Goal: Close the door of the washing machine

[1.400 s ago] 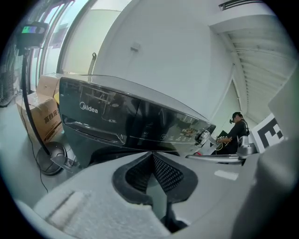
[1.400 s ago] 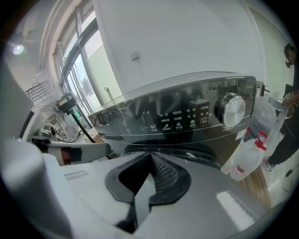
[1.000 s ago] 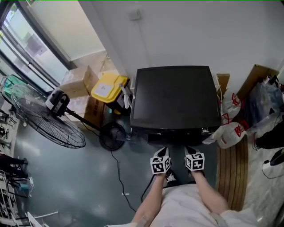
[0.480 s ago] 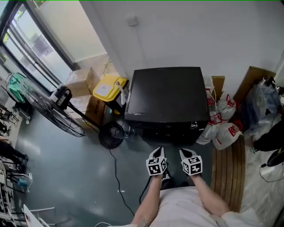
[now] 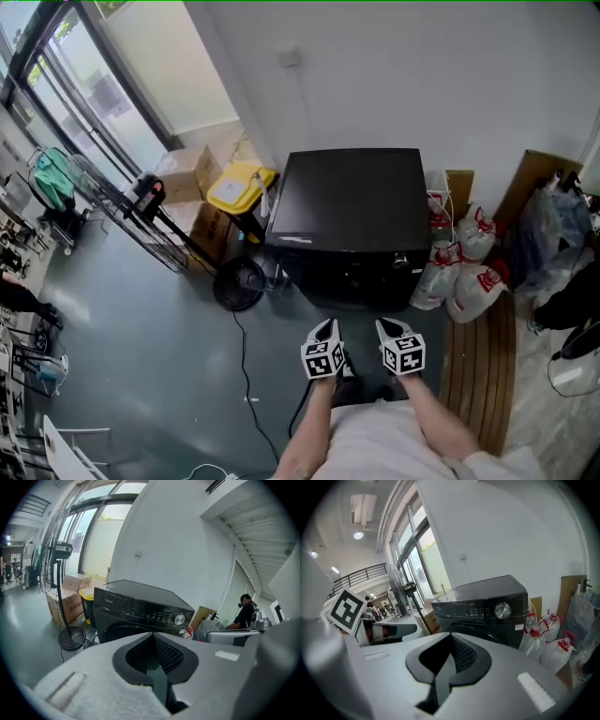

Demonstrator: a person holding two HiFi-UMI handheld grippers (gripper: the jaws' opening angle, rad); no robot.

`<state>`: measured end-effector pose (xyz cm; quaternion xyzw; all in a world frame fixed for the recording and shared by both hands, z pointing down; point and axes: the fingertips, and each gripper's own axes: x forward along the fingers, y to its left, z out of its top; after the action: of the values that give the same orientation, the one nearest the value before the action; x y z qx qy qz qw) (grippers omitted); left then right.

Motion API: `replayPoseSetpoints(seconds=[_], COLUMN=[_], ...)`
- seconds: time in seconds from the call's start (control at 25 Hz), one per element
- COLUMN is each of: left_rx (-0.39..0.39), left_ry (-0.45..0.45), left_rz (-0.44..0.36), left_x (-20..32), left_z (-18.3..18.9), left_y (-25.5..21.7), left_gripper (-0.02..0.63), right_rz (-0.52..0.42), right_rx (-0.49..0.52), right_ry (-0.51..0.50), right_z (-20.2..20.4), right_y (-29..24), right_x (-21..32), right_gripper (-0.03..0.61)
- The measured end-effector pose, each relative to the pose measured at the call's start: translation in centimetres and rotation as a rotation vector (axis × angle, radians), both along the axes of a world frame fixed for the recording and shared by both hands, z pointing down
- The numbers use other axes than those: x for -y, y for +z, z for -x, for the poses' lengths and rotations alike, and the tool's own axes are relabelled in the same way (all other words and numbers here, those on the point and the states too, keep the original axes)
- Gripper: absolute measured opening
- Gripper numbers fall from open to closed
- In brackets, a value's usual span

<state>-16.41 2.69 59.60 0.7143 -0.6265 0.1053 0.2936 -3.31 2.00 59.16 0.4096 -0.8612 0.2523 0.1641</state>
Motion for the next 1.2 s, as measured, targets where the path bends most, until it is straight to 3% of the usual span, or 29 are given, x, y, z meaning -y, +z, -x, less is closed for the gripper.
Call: replayPoseSetpoints(seconds=[0.24, 1.2], left_rx=[0.016, 0.048], left_ry=[-0.007, 0.014], left_rz=[-0.039, -0.042], left_x=[-2.1, -3.9], left_z=[-1.2, -2.6], left_y=[-0.8, -0.3], left_gripper=[0.005, 0.005], right_rz=[-0.023, -0.023], right_rx=[0.022, 0.001], right_ry=[-0.013, -0.015], right_z=[-1.0, -2.6], right_y=[0.0, 0.3], right_x=[-1.0, -2.5], right_gripper=[0.003, 0.003])
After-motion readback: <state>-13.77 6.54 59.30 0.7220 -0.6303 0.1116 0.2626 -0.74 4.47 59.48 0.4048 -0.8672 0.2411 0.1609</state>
